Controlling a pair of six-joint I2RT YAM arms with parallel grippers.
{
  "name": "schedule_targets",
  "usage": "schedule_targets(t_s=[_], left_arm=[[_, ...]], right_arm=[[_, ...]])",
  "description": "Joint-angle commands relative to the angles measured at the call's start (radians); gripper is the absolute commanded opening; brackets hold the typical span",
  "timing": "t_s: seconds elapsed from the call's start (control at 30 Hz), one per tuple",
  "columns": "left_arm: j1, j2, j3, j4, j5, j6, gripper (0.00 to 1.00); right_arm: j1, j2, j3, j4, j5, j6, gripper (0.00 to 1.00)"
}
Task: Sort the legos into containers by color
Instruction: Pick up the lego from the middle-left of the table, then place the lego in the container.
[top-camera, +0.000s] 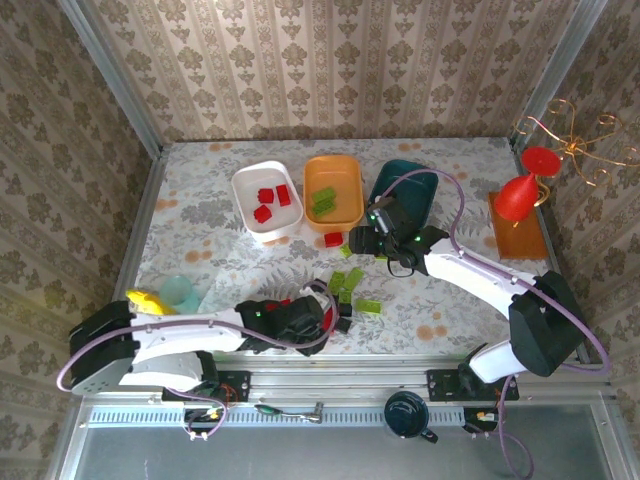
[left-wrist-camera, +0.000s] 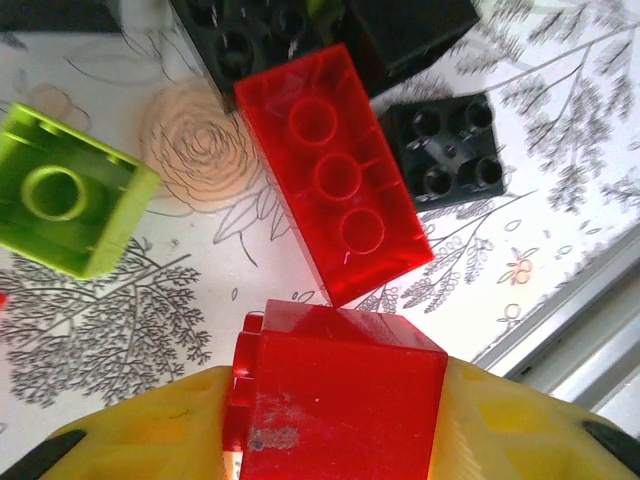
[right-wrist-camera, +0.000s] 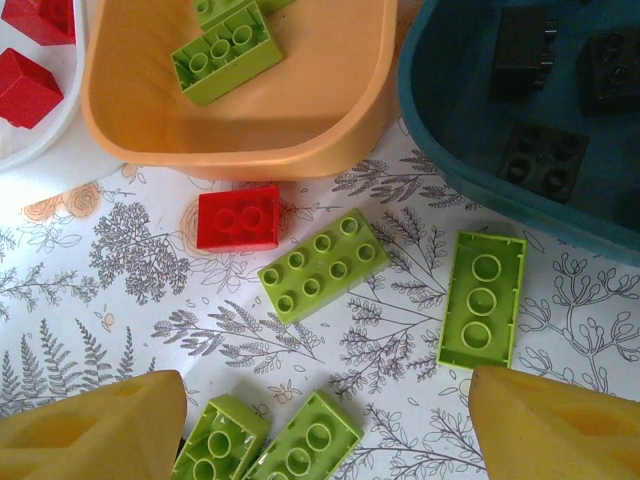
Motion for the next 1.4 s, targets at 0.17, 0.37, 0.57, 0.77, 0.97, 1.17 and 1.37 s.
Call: schedule_targets(t_s=[0.17, 0.37, 0.57, 0.77, 0.97, 1.17, 1.37], left_arm=[[0.209, -0.198, 0.112, -0.124, -0.058, 0.135, 0.39], [0.559, -0.165, 0.217, -0.037, 0.056, 0.239, 0.38], [0.799, 0.065, 0.348, 0.051, 0.084, 0.275, 0.35], [0.901, 0.336, 0.535, 0.091, 0.138, 0.287, 0.34], [0.917, 0.570, 0.730, 0.031, 0.140, 0.305, 0.34], [0.918, 0.693, 0.826, 0.002, 0.149, 0.304, 0.46], [0.911, 0.625, 0.813, 0.038, 0.188, 0.277, 0.72]], right_arm=[[-0.009, -0.055, -0.059, 0.024, 0.028, 0.034, 0.76], [-0.010, -0.054, -0.074, 0.015, 0.025, 0.043, 0.76], [-0.010, -0.112, -0.082, -0.012, 0.035, 0.040, 0.76], [-0.009, -0.147, -0.105, -0.023, 0.028, 0.049, 0.76], [-0.006, -0.189, -0.160, -0.027, -0.010, 0.060, 0.76], [0.013, -0.217, -0.216, -0.034, -0.057, 0.065, 0.76], [0.046, -0.207, -0.254, -0.023, -0.077, 0.082, 0.77]])
